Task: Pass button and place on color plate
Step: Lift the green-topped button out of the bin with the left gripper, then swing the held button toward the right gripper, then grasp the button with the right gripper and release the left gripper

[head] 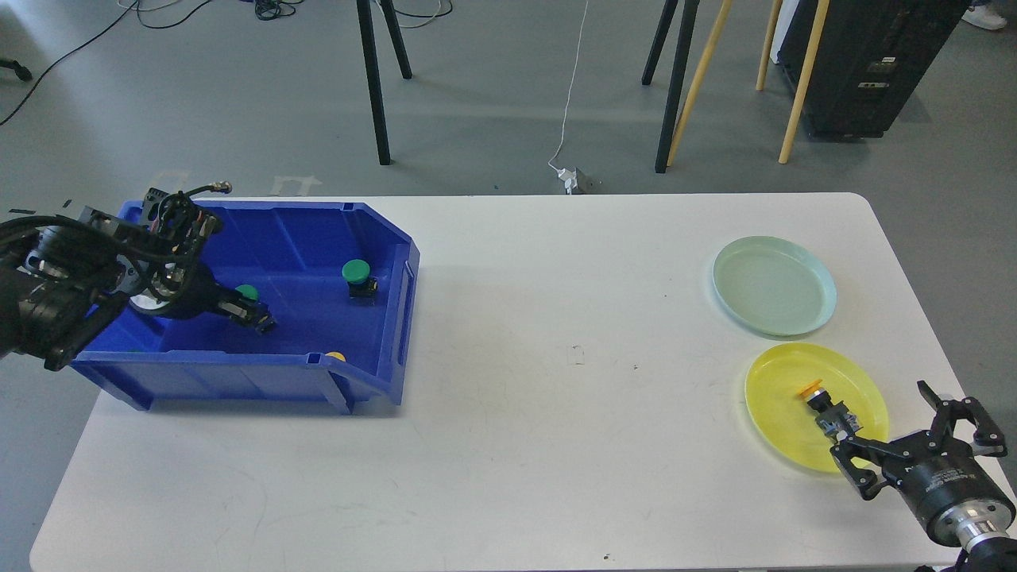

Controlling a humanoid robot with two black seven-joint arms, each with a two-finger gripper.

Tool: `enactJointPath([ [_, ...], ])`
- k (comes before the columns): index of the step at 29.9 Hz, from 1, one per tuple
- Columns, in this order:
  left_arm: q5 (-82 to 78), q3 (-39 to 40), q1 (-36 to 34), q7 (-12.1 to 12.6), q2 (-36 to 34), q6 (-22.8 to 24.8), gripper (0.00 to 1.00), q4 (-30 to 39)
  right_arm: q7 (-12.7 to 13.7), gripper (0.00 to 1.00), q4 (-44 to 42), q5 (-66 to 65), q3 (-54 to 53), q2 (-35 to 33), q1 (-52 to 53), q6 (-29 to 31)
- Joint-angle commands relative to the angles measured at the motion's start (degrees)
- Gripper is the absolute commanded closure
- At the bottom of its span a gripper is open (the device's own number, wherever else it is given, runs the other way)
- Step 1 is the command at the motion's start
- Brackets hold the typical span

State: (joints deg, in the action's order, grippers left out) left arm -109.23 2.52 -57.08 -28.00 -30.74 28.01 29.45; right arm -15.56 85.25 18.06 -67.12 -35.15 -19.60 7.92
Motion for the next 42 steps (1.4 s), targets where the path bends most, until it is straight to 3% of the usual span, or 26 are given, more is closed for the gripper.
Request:
enactJointPath([
  [1, 3.2, 0.4, -0.5, 0.0, -2.1, 0.0, 0.98, 1.6, 0.0, 0.00, 0.1, 0.0, -0.2, 0.0, 0.0, 0.0],
  [4, 7.7, 1.3, -3.1, 0.0, -6.5, 0.0, 0.97, 7.9, 0.0, 0.00, 0.1, 0.0, -0.3, -0.2, 0.0, 0.0],
  [10, 22.7, 8.3, -4.3, 0.0, -19.0, 0.0, 0.97, 27.3, 0.0, 0.00, 0.7, -1.0, -1.7, -2.7, 0.8, 0.1],
  [13, 33.1, 14.5, -4.2, 0.0, -18.7, 0.0, 0.97, 33.2, 0.1, 0.00, 2.3, -5.1, -1.7, -6.1, 4.2, -0.2],
  [15, 39.7, 17.7, -4.0, 0.0, -15.0, 0.0, 0.97, 35.1, 0.4, 0.00, 3.5, -9.5, -0.9, -8.2, 8.9, -1.2],
  [19, 45.4, 20.9, -4.3, 0.0, -0.7, 0.0, 0.97, 34.4, 2.4, 0.00, 4.0, -19.6, 2.2, -10.4, 19.9, -2.3],
  [24, 45.4, 21.2, -3.7, 0.0, 12.4, 0.0, 0.96, 28.8, 11.3, 0.00, 3.1, -18.5, 23.6, -15.2, 42.1, 0.1],
  [26, 45.0, 21.0, -3.3, 0.0, 15.2, 0.0, 0.96, 26.2, 13.5, 0.00, 1.2, -16.5, 34.5, -14.9, 52.7, 3.4],
  [31, 45.0, 20.6, -2.9, 0.0, 17.6, 0.0, 0.96, 23.3, 13.5, 0.00, -4.1, -14.3, 47.6, -9.8, 66.9, 10.0],
  [42, 45.2, 20.6, -2.9, 0.0, 18.1, 0.0, 0.95, 21.4, 13.3, 0.00, -7.2, -6.4, 48.2, -6.1, 71.0, 13.4],
])
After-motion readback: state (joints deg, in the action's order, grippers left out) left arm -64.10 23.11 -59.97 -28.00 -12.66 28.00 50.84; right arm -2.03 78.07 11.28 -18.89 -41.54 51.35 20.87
